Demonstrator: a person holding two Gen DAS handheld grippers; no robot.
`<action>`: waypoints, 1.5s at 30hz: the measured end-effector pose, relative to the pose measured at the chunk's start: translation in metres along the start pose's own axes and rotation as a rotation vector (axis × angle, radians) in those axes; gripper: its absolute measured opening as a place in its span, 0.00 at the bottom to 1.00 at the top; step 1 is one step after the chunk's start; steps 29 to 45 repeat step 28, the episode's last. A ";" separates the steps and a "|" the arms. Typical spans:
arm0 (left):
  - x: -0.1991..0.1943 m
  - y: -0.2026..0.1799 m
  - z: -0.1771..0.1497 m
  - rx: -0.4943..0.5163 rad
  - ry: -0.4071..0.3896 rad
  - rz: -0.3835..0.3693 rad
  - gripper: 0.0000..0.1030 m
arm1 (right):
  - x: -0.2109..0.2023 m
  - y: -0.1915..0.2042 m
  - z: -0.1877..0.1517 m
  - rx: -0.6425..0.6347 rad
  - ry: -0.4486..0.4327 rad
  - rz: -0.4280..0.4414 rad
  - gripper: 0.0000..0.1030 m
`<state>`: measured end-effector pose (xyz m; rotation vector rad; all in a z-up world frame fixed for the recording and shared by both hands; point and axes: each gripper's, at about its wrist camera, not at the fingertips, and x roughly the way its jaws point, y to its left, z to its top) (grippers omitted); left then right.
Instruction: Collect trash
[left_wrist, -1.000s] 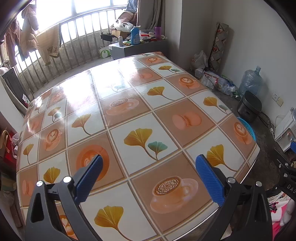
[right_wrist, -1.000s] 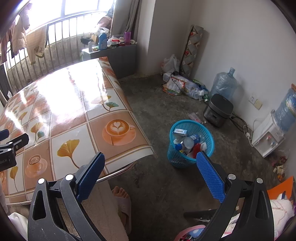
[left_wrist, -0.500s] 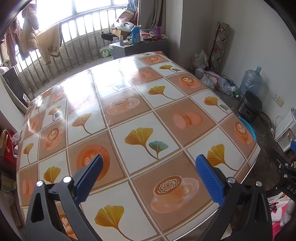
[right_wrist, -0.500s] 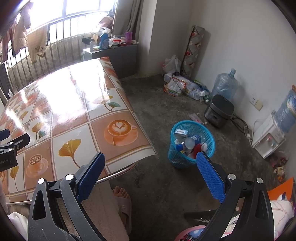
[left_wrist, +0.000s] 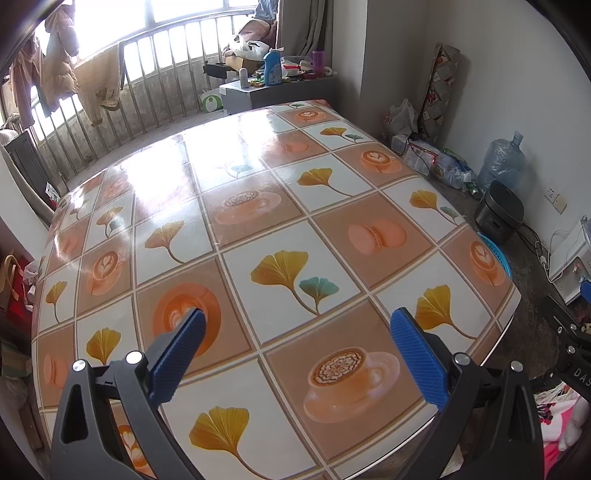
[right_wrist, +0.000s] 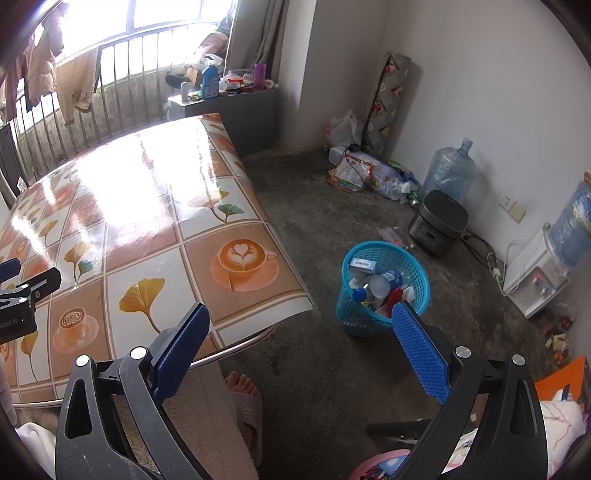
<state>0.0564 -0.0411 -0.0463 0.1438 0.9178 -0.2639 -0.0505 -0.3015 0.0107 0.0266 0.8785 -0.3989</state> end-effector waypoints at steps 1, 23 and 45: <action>0.000 0.000 0.000 0.000 0.000 0.000 0.95 | 0.000 0.000 0.000 0.000 0.000 0.000 0.92; 0.000 0.000 0.000 -0.002 0.002 0.000 0.95 | 0.001 0.002 0.001 0.000 -0.002 -0.001 0.92; 0.000 0.000 -0.001 -0.005 0.006 0.000 0.95 | 0.001 0.004 0.004 0.000 -0.003 0.000 0.92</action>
